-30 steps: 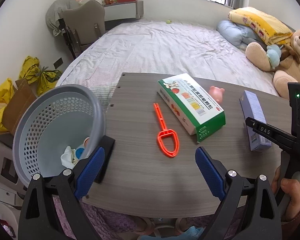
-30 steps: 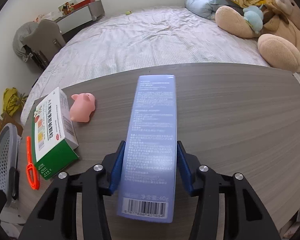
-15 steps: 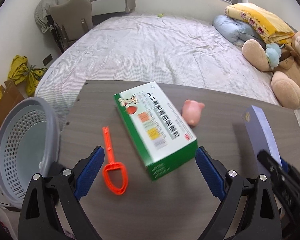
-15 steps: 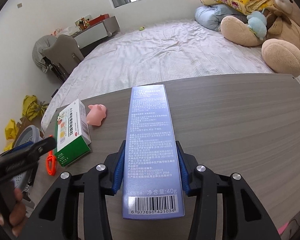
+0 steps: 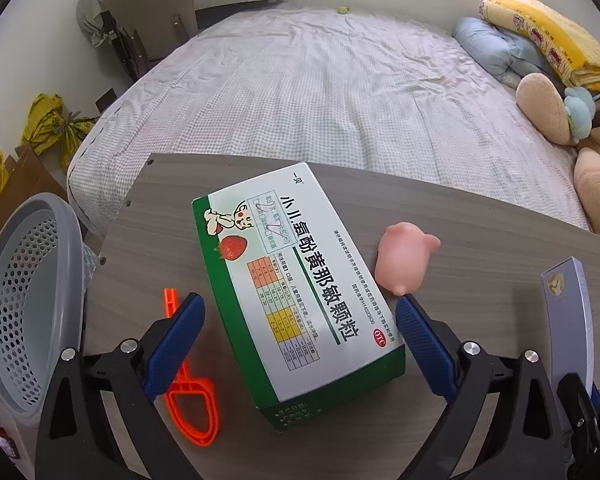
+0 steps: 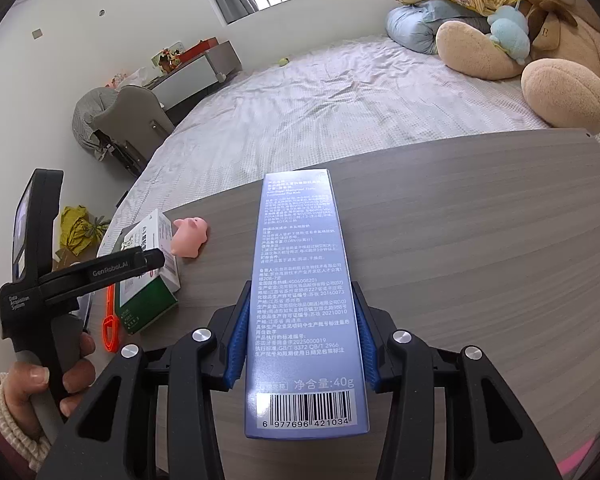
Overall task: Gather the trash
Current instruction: 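Grasp the green medicine box with the left gripper while the right gripper holds the tube box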
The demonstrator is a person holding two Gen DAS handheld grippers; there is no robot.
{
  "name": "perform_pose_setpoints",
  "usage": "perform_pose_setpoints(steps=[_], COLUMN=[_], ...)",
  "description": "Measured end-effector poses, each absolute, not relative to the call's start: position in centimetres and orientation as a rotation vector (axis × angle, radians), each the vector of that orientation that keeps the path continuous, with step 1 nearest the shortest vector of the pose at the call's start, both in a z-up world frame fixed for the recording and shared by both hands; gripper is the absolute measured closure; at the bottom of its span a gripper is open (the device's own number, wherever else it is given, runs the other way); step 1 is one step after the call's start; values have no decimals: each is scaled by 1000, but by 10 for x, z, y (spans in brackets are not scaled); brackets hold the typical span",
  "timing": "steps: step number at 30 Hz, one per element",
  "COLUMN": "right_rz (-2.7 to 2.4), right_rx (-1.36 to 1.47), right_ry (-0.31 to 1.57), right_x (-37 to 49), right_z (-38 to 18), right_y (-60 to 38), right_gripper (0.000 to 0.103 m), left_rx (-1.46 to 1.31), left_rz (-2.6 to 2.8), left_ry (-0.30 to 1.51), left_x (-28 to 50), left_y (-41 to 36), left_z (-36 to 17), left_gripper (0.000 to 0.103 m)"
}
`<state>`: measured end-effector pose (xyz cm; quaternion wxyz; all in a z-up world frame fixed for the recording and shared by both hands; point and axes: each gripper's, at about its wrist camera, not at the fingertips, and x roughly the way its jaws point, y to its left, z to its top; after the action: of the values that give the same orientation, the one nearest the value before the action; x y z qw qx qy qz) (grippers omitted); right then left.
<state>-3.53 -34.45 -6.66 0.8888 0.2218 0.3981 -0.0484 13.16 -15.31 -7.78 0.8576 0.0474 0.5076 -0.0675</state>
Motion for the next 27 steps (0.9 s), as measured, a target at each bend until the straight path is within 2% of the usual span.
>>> perform_pose_setpoints(steps=[27], right_rz=[-86], right_rx=[465], right_ry=[821], right_x=[-35], right_z=[-62], right_y=[-342], right_gripper=[59], left_rx=[72], left_rz=[-136], left_ry=[1100], left_x=[150], left_y=[-144], left_z=[-92], left_gripper=[8])
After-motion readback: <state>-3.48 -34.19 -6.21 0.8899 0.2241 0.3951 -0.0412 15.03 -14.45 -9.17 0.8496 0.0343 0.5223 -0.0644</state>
